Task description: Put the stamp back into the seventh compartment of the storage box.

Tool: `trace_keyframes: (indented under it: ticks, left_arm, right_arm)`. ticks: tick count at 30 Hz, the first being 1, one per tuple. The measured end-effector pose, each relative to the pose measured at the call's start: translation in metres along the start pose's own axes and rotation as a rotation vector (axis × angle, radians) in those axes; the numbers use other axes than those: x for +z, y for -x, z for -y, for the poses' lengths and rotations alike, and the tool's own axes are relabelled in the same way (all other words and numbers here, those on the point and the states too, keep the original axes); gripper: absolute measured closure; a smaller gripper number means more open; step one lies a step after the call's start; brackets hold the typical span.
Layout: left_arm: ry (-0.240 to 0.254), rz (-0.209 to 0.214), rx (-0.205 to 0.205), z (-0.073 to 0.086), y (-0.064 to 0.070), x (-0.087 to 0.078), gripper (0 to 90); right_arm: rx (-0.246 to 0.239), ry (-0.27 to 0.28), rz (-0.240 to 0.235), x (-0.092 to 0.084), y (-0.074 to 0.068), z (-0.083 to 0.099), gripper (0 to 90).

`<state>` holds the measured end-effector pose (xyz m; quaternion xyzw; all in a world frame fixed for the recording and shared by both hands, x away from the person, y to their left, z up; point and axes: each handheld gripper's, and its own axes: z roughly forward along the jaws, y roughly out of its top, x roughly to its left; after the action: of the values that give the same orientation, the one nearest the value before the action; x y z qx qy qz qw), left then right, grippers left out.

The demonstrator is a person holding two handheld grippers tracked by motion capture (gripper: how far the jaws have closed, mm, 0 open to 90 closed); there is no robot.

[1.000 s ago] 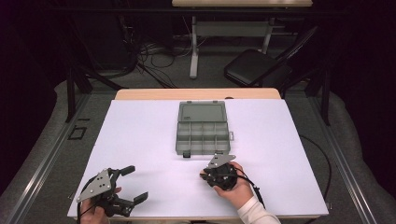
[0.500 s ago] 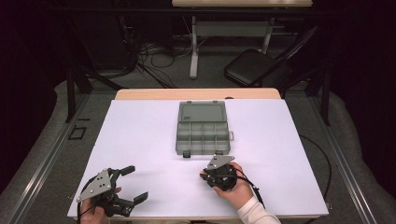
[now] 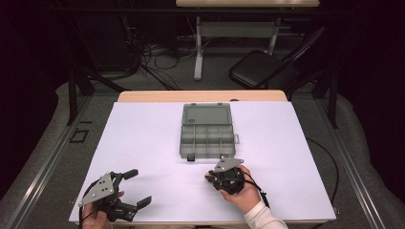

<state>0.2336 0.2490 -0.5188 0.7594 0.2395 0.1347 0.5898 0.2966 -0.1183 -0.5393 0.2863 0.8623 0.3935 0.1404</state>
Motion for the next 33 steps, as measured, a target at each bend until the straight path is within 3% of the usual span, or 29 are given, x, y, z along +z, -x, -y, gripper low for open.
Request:
trace_keyframes:
  ticks: [16, 33]
  left_arm:
    - [-0.001, 0.003, 0.001, 0.000, 0.000, 0.000, 1.2]
    - [-0.001, 0.003, 0.001, 0.000, 0.000, 0.000, 1.2]
  right_arm:
    - [0.031, 0.066, 0.012, -0.016, -0.001, -0.009, 76.2]
    - [0.064, 0.095, 0.019, -0.025, 0.000, -0.014, 76.2]
